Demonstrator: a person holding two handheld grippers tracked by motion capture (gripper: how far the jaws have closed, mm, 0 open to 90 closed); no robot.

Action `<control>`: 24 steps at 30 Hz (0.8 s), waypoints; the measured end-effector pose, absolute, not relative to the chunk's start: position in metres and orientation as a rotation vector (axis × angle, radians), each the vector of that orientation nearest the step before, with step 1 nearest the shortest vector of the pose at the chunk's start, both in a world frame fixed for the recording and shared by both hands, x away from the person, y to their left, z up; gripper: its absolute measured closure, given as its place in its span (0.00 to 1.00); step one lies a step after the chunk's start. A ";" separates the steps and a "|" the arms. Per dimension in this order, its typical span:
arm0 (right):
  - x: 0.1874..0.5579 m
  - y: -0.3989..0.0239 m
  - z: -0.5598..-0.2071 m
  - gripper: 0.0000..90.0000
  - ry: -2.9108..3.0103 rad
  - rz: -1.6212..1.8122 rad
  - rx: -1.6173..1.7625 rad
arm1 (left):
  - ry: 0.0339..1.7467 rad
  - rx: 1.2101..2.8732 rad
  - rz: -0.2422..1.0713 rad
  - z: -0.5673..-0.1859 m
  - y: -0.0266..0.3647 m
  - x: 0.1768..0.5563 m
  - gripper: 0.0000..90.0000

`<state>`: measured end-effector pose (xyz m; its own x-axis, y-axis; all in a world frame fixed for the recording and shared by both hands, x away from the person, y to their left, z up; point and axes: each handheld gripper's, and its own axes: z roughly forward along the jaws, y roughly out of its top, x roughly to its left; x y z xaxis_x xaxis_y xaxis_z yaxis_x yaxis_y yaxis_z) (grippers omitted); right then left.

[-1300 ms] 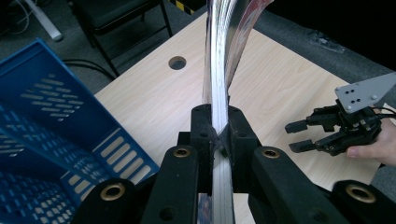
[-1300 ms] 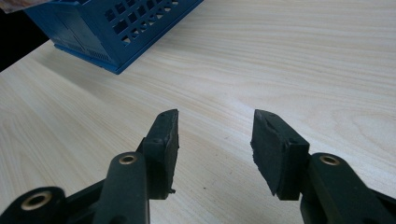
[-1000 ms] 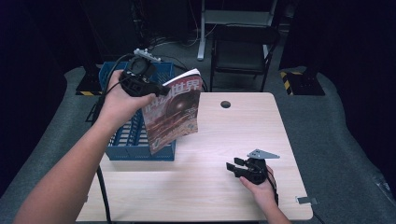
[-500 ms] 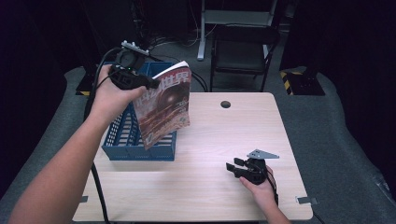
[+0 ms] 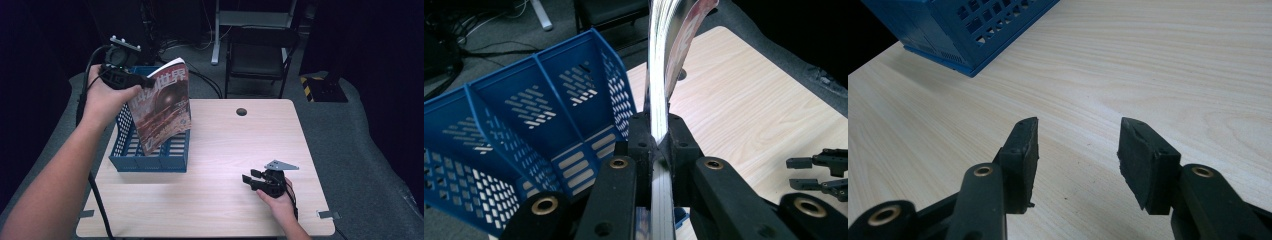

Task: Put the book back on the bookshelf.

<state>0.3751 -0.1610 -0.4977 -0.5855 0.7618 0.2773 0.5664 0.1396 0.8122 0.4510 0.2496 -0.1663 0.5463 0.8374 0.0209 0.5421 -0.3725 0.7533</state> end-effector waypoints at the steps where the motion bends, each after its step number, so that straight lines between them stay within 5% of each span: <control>1: 0.375 -0.161 -0.498 0.56 2.211 1.426 1.310 | 1.115 2.062 0.532 -0.166 0.251 0.451 0.93; 24: 0.375 -0.161 -0.499 0.55 2.213 1.422 1.322 | 1.235 2.027 0.581 -0.165 0.287 0.448 0.93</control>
